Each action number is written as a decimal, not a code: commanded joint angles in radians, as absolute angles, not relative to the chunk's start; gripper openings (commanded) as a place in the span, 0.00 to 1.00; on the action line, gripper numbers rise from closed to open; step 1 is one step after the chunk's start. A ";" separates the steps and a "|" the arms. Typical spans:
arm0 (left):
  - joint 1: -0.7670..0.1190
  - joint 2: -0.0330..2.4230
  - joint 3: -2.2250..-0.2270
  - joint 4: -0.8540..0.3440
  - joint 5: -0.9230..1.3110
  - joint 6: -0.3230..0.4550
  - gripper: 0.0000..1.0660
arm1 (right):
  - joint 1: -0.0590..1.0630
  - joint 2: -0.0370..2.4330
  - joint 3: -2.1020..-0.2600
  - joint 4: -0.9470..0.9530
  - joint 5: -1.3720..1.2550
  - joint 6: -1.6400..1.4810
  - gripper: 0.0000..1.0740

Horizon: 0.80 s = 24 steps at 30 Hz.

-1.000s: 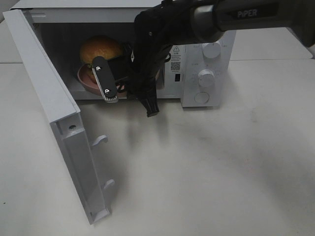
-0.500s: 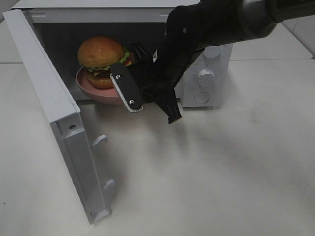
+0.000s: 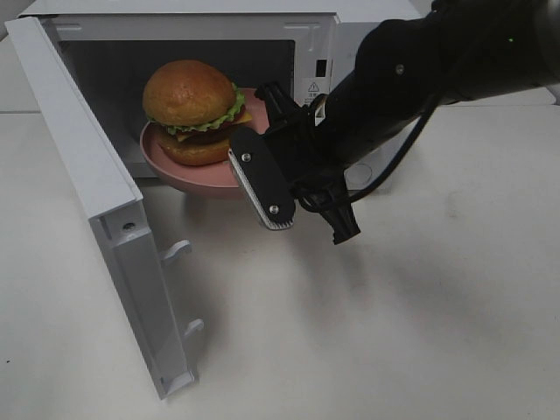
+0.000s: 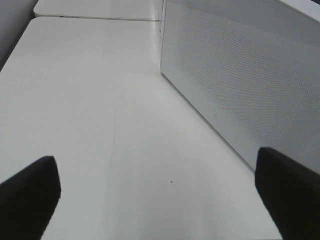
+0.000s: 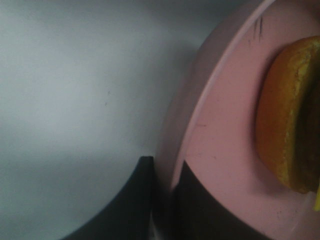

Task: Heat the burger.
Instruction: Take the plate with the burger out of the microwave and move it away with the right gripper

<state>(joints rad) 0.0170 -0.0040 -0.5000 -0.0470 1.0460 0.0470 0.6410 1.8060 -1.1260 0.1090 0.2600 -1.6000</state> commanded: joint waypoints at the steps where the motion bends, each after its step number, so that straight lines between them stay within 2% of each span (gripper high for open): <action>1: 0.017 -0.030 -0.497 -0.053 1.037 0.046 0.92 | 0.629 1.728 -1.056 0.116 0.153 -1.594 0.00; 24: 0.017 -0.030 -0.497 -0.053 1.037 0.046 0.92 | 0.631 1.433 -0.740 0.115 0.138 -1.582 0.01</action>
